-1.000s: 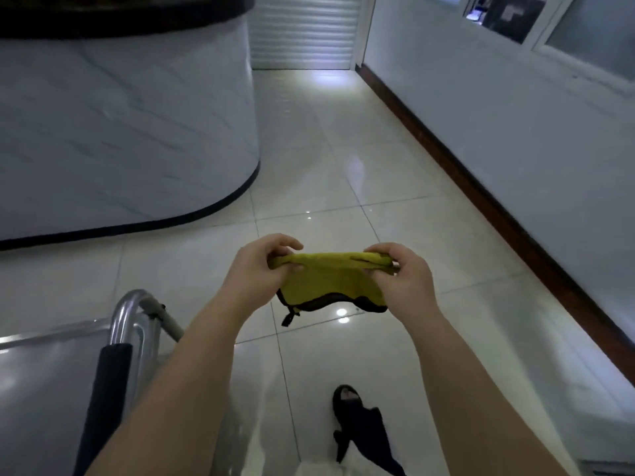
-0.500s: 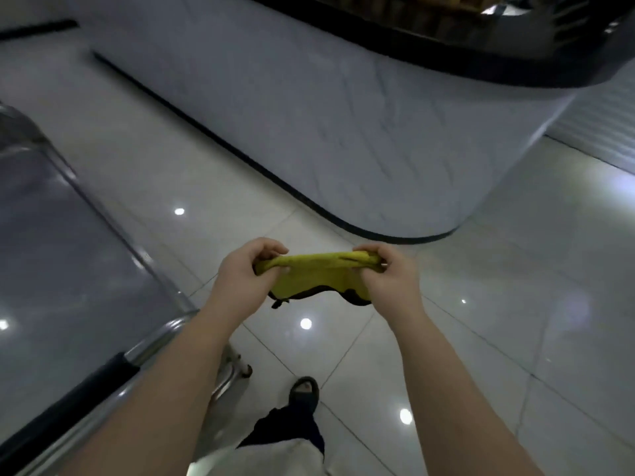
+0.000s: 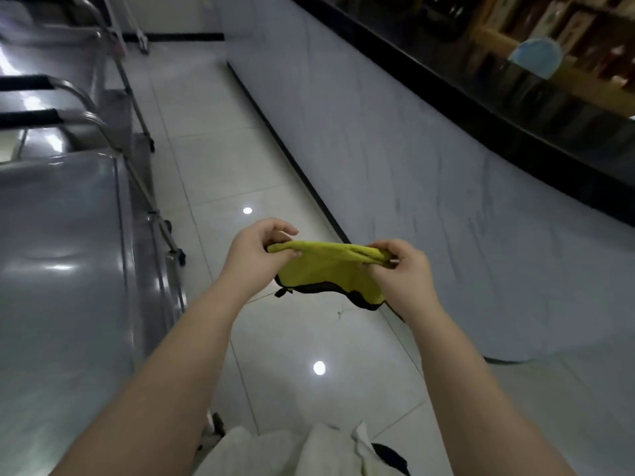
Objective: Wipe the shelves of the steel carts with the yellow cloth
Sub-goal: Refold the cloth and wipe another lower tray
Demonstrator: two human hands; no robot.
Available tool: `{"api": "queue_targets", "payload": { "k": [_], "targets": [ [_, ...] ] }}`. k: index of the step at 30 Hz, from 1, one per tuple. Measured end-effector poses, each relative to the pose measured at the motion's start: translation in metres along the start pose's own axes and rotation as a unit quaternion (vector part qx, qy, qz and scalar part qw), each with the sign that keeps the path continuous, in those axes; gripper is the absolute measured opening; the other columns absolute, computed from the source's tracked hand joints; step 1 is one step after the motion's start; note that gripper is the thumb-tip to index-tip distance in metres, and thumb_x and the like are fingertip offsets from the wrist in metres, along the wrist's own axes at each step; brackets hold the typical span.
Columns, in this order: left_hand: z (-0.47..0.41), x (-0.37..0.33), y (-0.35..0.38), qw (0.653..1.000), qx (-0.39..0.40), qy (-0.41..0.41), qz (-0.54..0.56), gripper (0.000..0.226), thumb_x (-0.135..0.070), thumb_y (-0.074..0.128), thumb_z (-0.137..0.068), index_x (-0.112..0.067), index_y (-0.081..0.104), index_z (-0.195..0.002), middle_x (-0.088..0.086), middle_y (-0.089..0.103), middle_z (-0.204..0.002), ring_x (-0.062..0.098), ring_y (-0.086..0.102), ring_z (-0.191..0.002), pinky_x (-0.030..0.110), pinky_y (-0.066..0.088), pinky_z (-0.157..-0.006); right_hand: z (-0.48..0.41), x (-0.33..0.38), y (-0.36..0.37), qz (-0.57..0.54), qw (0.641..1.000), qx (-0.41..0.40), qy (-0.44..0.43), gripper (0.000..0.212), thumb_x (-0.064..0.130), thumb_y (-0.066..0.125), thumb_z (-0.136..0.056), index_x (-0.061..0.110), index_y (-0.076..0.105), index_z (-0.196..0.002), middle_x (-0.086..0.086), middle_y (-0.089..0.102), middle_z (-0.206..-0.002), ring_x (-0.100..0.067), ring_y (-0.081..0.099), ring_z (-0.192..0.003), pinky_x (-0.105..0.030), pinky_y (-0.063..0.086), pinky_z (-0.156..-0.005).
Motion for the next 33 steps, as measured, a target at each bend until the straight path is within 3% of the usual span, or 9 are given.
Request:
{"api": "queue_targets", "payload": {
  "k": [3,7,10,13,16,19,24,33],
  "targets": [
    [-0.037,-0.001,0.014,0.999,-0.052,-0.004,-0.009,0.035,-0.009,0.077,-0.075,-0.041,0.067,-0.087,-0.01,0.07,-0.082,0.002,0.064,-0.076,0.012,0.048,-0.065,-0.063,-0.01,-0.003,-0.004,0.999,0.023,-0.045,0.029,0.004,0.068,-0.078,0.03,0.07,-0.091,0.008,0.066,-0.096,-0.007,0.062,-0.09,-0.021,0.052,-0.074],
    [-0.064,0.018,0.029,0.989,-0.132,-0.045,-0.053,0.035,-0.009,0.072,-0.079,-0.042,0.066,-0.087,-0.015,0.067,-0.084,0.003,0.063,-0.08,0.016,0.052,-0.06,-0.142,-0.03,0.02,0.013,0.988,0.113,-0.1,0.043,0.001,0.066,-0.074,0.044,0.063,-0.076,0.012,0.065,-0.09,-0.003,0.061,-0.086,-0.013,0.046,-0.069],
    [-0.067,0.039,0.05,0.969,-0.203,-0.12,-0.074,0.036,0.0,0.066,-0.082,-0.036,0.067,-0.088,-0.01,0.066,-0.083,0.01,0.063,-0.083,0.025,0.054,-0.068,-0.185,-0.052,0.043,0.059,0.961,0.224,-0.15,0.045,0.001,0.067,-0.068,0.045,0.058,-0.071,0.015,0.062,-0.083,0.005,0.055,-0.085,-0.008,0.039,-0.064],
    [-0.069,0.049,0.074,0.947,-0.268,-0.165,-0.064,0.034,0.009,0.066,-0.079,-0.024,0.067,-0.086,-0.007,0.064,-0.082,0.009,0.059,-0.079,0.007,0.045,-0.066,-0.217,-0.069,0.061,0.077,0.933,0.309,-0.169,0.047,0.001,0.065,-0.07,0.047,0.056,-0.071,0.015,0.061,-0.083,0.002,0.054,-0.085,-0.009,0.039,-0.066],
    [-0.079,0.054,0.081,0.925,-0.311,-0.203,-0.083,0.028,0.002,0.07,-0.08,-0.025,0.068,-0.089,-0.007,0.067,-0.089,0.002,0.06,-0.084,0.011,0.045,-0.074,-0.25,-0.072,0.083,0.059,0.921,0.353,-0.153,0.046,0.002,0.061,-0.073,0.048,0.057,-0.072,0.018,0.061,-0.086,0.009,0.053,-0.09,-0.004,0.038,-0.068],
    [-0.088,0.061,0.066,0.898,-0.369,-0.222,-0.085,0.025,-0.004,0.072,-0.082,-0.027,0.069,-0.092,-0.009,0.069,-0.091,0.001,0.062,-0.086,0.022,0.05,-0.076,-0.278,-0.06,0.116,0.031,0.894,0.416,-0.165,0.042,0.005,0.062,-0.073,0.047,0.059,-0.076,0.018,0.062,-0.09,0.012,0.052,-0.091,0.0,0.037,-0.069],
    [-0.123,0.09,0.028,0.871,-0.422,-0.252,-0.016,0.034,0.001,0.074,-0.077,-0.032,0.07,-0.087,-0.007,0.07,-0.083,0.006,0.064,-0.072,0.019,0.053,-0.06,-0.331,-0.041,0.189,0.005,0.855,0.486,-0.181,0.048,0.0,0.066,-0.072,0.047,0.061,-0.08,0.017,0.064,-0.091,0.008,0.055,-0.092,-0.003,0.039,-0.071],
    [-0.228,0.124,-0.082,0.852,-0.44,-0.281,-0.042,0.032,-0.008,0.075,-0.079,-0.038,0.068,-0.088,-0.015,0.068,-0.085,0.003,0.064,-0.083,0.017,0.052,-0.064,-0.431,0.034,0.321,0.036,0.809,0.544,-0.219,0.046,-0.003,0.066,-0.073,0.042,0.062,-0.081,0.016,0.063,-0.092,0.009,0.055,-0.09,-0.002,0.039,-0.071]
  ]
}}
Point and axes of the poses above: each hand's wrist, its own z-axis away from the middle knuckle, its own y-axis out of the palm, x = y × z, the point moved 2 cm from there along -z, towards the middle knuckle
